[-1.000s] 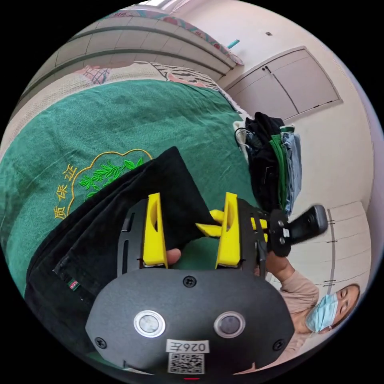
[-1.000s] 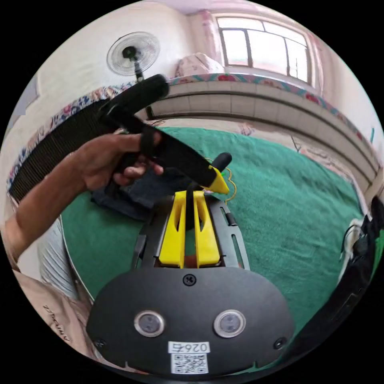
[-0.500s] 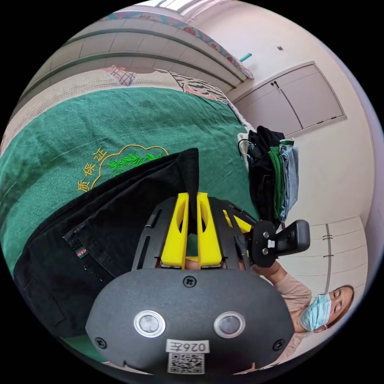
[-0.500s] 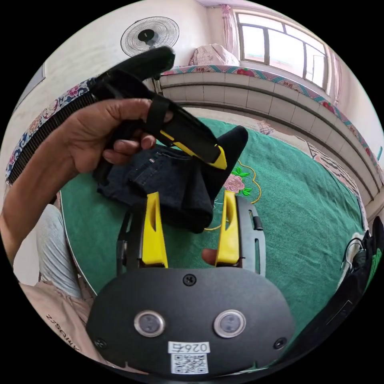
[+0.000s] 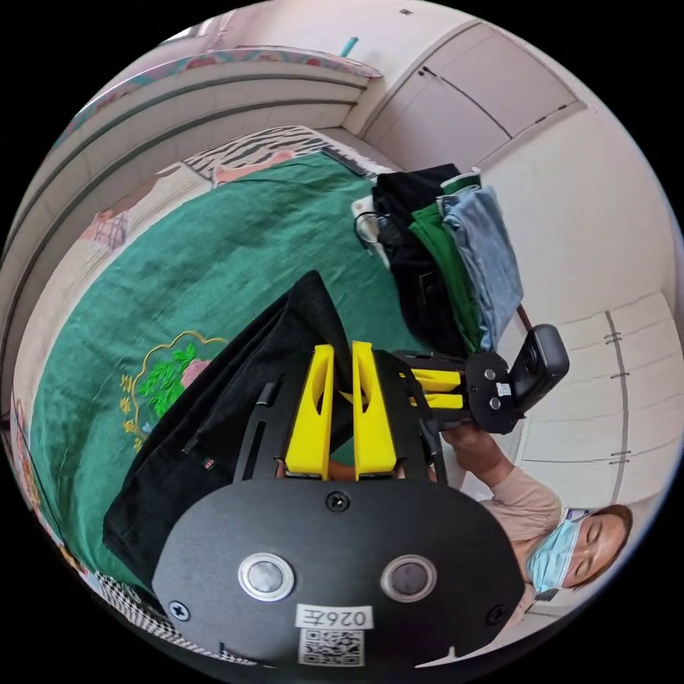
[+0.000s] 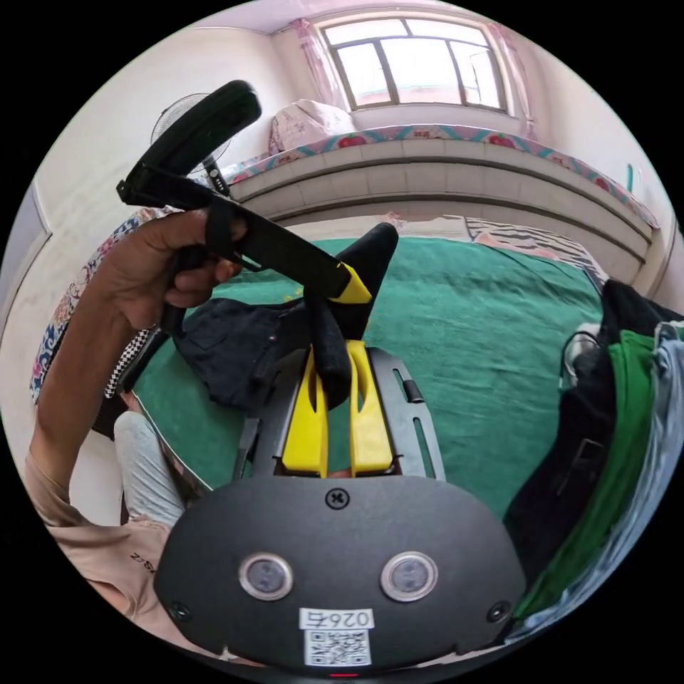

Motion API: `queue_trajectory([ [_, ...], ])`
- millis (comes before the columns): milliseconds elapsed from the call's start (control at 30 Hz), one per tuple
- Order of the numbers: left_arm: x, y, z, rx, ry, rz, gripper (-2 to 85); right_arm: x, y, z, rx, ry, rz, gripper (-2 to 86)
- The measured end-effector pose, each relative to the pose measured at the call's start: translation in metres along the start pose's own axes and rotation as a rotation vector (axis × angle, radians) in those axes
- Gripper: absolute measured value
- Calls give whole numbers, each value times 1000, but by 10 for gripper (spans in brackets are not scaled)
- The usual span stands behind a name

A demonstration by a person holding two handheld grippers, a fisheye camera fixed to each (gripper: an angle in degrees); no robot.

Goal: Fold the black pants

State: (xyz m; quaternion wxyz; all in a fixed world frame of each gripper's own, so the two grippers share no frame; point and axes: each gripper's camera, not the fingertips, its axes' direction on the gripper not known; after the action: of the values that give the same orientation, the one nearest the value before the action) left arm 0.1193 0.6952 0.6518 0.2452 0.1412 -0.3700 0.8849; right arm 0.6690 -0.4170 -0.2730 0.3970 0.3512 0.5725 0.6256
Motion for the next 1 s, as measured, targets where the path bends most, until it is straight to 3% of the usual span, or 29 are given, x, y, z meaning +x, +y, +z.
queue_trajectory([
  [200, 34, -5, 2, 27, 140, 122, 48, 1, 22, -43, 5, 185, 19, 0],
  [433, -27, 83, -66, 87, 162, 114, 40, -58, 2, -31, 23, 194, -140, 8],
  [633, -144, 217, -133, 182, 158, -54, 19, -124, -32, -1, 76, -21, -347, 22],
  [800, -238, 320, -150, 165, 157, -196, 14, -127, -72, 37, -42, -250, -370, 2],
  [1000, -328, 420, -136, 45, 40, -367, 14, -100, -108, 84, -217, -219, -257, -9],
])
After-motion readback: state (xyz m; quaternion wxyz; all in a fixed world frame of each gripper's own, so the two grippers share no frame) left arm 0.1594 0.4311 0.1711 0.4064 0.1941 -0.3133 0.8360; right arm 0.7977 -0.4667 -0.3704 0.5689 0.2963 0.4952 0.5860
